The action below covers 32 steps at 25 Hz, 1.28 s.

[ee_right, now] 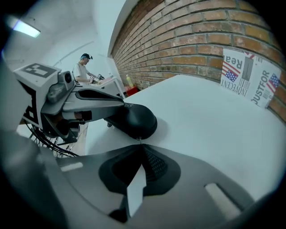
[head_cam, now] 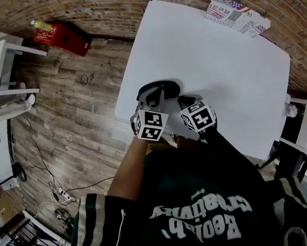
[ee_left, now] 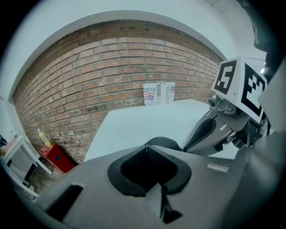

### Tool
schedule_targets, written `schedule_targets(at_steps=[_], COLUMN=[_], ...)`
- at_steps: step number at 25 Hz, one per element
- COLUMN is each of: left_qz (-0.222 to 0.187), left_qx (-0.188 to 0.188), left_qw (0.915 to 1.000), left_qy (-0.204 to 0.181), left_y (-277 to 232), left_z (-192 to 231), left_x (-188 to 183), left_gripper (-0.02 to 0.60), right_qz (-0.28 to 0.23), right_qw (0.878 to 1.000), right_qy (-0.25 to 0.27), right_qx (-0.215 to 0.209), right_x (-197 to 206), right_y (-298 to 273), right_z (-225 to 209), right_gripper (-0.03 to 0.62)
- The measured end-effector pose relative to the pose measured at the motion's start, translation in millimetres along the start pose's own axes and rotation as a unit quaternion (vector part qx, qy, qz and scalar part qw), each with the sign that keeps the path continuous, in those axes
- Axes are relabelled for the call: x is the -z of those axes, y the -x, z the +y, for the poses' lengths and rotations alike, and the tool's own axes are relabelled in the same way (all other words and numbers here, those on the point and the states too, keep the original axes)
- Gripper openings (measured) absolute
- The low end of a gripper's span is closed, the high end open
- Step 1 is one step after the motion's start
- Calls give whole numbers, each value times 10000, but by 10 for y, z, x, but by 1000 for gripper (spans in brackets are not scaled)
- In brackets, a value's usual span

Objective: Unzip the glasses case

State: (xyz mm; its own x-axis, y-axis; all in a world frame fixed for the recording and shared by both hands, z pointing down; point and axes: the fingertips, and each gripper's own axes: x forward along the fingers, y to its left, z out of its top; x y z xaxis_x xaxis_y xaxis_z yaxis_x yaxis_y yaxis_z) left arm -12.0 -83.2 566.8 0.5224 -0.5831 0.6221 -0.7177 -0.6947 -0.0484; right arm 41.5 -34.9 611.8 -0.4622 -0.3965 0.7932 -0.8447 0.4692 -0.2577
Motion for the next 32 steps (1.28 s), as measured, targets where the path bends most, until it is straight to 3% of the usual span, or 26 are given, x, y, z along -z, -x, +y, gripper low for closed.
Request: schedule_targets(at_steps=[14, 32], left_qz=[8, 27], left_qx=[-2, 107], left_qw=[9999, 9997], left_qy=[121, 195], left_y=[-17, -12], left_z=[3, -4], left_x=[2, 15], left_gripper=[8, 8], right_qz=[-14, 226], right_qw=[9987, 9802], right_qy=[467, 1964], right_qx=[179, 84], right_x=[-86, -245], right_y=[-35, -126], right_z=[-255, -360], right_gripper=[12, 14])
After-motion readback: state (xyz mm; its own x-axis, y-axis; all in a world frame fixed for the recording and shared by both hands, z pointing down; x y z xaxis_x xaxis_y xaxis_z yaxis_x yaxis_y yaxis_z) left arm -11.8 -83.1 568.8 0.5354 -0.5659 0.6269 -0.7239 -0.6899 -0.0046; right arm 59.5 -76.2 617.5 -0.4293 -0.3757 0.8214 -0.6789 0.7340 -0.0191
